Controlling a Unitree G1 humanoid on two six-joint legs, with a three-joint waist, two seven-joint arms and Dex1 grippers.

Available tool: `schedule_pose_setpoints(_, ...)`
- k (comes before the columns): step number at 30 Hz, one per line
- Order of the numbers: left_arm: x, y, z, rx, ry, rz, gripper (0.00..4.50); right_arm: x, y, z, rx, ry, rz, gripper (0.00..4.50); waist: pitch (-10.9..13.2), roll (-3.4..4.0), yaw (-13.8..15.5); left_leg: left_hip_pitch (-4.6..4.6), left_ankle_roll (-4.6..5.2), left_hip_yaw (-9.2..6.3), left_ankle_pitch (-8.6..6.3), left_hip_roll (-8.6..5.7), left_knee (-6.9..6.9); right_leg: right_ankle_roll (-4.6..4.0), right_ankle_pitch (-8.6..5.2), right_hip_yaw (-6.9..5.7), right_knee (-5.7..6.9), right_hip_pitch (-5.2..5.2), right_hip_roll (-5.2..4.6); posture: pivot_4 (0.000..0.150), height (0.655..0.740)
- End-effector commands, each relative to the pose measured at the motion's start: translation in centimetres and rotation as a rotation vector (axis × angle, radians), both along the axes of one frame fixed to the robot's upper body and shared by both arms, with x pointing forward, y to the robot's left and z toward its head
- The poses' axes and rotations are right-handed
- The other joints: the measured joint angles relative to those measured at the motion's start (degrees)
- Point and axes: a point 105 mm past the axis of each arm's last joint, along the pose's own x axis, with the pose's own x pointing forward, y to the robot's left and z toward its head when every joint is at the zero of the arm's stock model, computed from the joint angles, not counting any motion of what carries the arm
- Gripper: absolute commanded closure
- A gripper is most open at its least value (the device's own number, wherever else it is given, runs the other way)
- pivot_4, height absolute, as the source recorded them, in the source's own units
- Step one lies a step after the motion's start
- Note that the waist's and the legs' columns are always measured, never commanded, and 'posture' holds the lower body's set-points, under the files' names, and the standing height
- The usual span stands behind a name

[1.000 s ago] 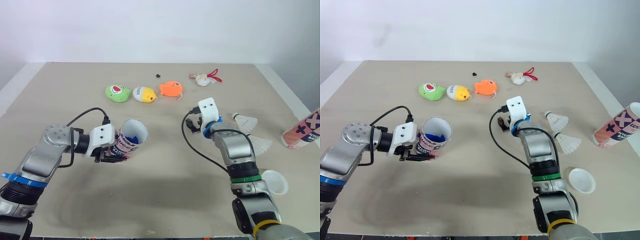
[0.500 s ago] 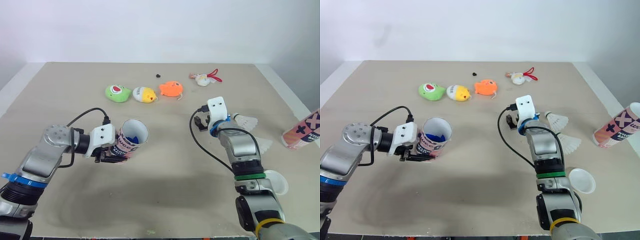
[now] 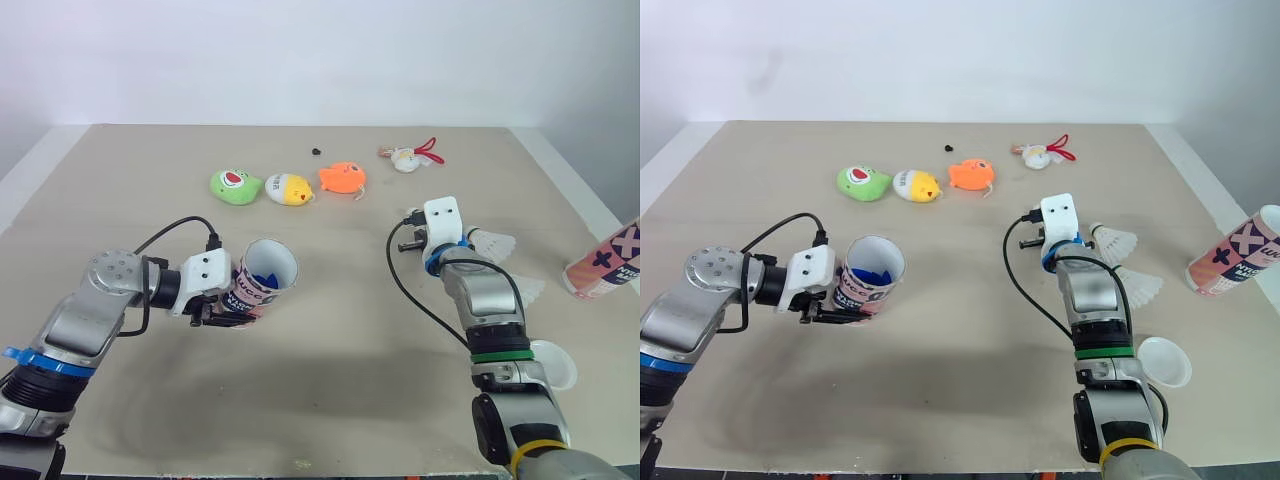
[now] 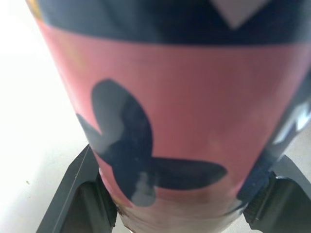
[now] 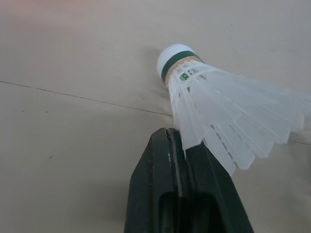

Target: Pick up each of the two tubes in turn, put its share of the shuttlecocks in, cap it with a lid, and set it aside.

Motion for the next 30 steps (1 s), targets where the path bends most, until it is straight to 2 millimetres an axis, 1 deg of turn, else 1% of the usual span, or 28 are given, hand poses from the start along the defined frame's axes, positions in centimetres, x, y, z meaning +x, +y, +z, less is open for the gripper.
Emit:
schedule_pose_setpoints(1,-1.5,-0.3,-1.4,0.026,0.097,-0.049,1.92,-0.4,1.3,3.1,-0.005,-0.148,0.084,4.47,0.00,0.00,-0.04,0.00,0.00,0.00,0.00,0.01,-0.01,0.00,0.00,0.00,0.00,-0.01,0.01,0.150,0.7400)
schedule_pose_setpoints(3,-1.7,0.0,-1.6,0.039,0.115,-0.046,1.92,-0.9,2.3,4.1,-0.002,-0.193,0.152,4.47,0.00,0.01,-0.11,0.00,0.00,0.01,0.00,0.01,-0.06,-0.01,-0.01,0.03,-0.01,-0.03,0.02,0.150,0.7400)
schedule_pose_setpoints(6,-1.9,0.7,-1.8,0.070,0.139,-0.043,1.92,-3.0,4.6,7.1,-0.058,-0.352,0.351,4.47,0.01,0.02,-0.11,0.00,0.00,0.00,0.00,0.05,-0.09,-0.03,-0.02,0.02,-0.01,-0.06,0.06,0.150,0.7400)
schedule_pose_setpoints(7,-1.9,0.9,-1.9,0.080,0.146,-0.040,1.92,-4.2,5.5,8.2,-0.084,-0.408,0.441,4.47,0.01,0.02,-0.11,0.00,0.00,0.00,0.00,0.06,-0.10,-0.04,-0.04,0.02,-0.01,-0.06,0.06,0.150,0.7400)
schedule_pose_setpoints(9,-2.0,1.5,-1.9,0.105,0.166,-0.038,1.92,-7.1,7.4,9.8,-0.116,-0.469,0.643,4.47,0.01,0.02,-0.11,0.01,0.00,0.01,0.00,0.08,-0.12,-0.05,-0.05,0.02,-0.02,-0.08,0.08,0.150,0.7400)
schedule_pose_setpoints(10,-2.0,1.9,-2.0,0.120,0.176,-0.041,1.92,-8.7,8.3,10.4,-0.136,-0.485,0.750,4.47,0.01,0.02,-0.10,0.01,0.00,0.00,0.00,0.08,-0.12,-0.05,-0.05,0.02,-0.02,-0.08,0.08,0.150,0.7400)
schedule_pose_setpoints(11,-2.0,2.1,-1.9,0.131,0.182,-0.044,1.92,-9.9,8.9,10.8,-0.156,-0.488,0.824,4.47,0.00,0.02,-0.12,0.05,0.00,0.00,0.00,0.12,-0.12,-0.07,-0.06,0.02,-0.01,-0.06,0.13,0.150,0.7400)
schedule_pose_setpoints(14,-1.6,2.8,-1.6,0.156,0.187,-0.054,1.92,-12.4,9.8,11.2,-0.245,-0.462,0.982,4.47,-0.01,-0.01,-0.52,0.21,0.00,0.04,0.00,0.24,-0.12,-0.19,-0.03,0.05,0.00,-0.01,0.26,0.150,0.7400)
schedule_pose_setpoints(16,-1.3,3.0,-1.3,0.169,0.188,-0.064,1.92,-13.6,10.4,11.6,-0.279,-0.444,1.065,4.47,0.00,-0.01,-0.65,0.43,0.00,0.09,0.00,0.38,-0.12,-0.23,-0.14,0.05,0.05,0.14,0.39,0.150,0.7400)
schedule_pose_setpoints(17,-1.1,3.1,-1.2,0.174,0.187,-0.068,1.92,-14.2,10.8,11.9,-0.290,-0.441,1.102,4.47,0.00,-0.03,-0.67,0.50,0.02,0.11,0.01,0.44,-0.12,-0.10,-0.26,0.05,0.10,0.15,0.45,0.150,0.7400)
schedule_pose_setpoints(19,-0.6,3.0,-1.1,0.178,0.185,-0.076,1.92,-15.2,11.5,12.5,-0.295,-0.438,1.170,4.47,0.01,-0.03,-0.73,0.77,0.02,0.15,0.01,0.53,-0.12,-0.25,-0.34,0.07,0.30,0.26,0.55,0.150,0.7400)
schedule_pose_setpoints(21,-0.5,2.9,-1.1,0.173,0.193,-0.088,1.92,-16.1,12.5,12.5,-0.310,-0.422,1.235,4.47,0.01,-0.03,-0.77,0.87,0.06,0.16,0.03,0.66,-0.12,-0.45,-0.37,0.09,0.42,0.26,0.70,0.150,0.7400)
schedule_pose_setpoints(23,-0.5,2.5,-1.2,0.169,0.204,-0.108,1.92,-17.0,13.4,11.9,-0.347,-0.391,1.307,4.47,0.00,-0.04,-0.75,0.92,0.07,0.13,0.04,0.93,-0.12,-0.74,-0.38,0.07,0.42,0.28,0.98,0.150,0.7400)
schedule_pose_setpoints(27,-0.5,1.6,-1.3,0.157,0.213,-0.133,1.92,-17.4,14.3,11.1,-0.422,-0.367,1.371,4.47,0.00,-0.03,-0.45,0.92,0.07,0.07,0.04,1.08,-0.14,-1.01,-0.49,0.04,0.48,0.26,1.18,0.150,0.7400)
schedule_pose_setpoints(30,-0.4,1.3,-1.3,0.152,0.212,-0.141,1.92,-16.8,14.6,10.3,-0.513,-0.350,1.405,4.47,0.00,-0.01,-0.01,0.90,0.07,0.13,0.04,1.07,-0.14,-0.99,-0.49,0.07,0.48,0.23,1.17,0.150,0.7400)
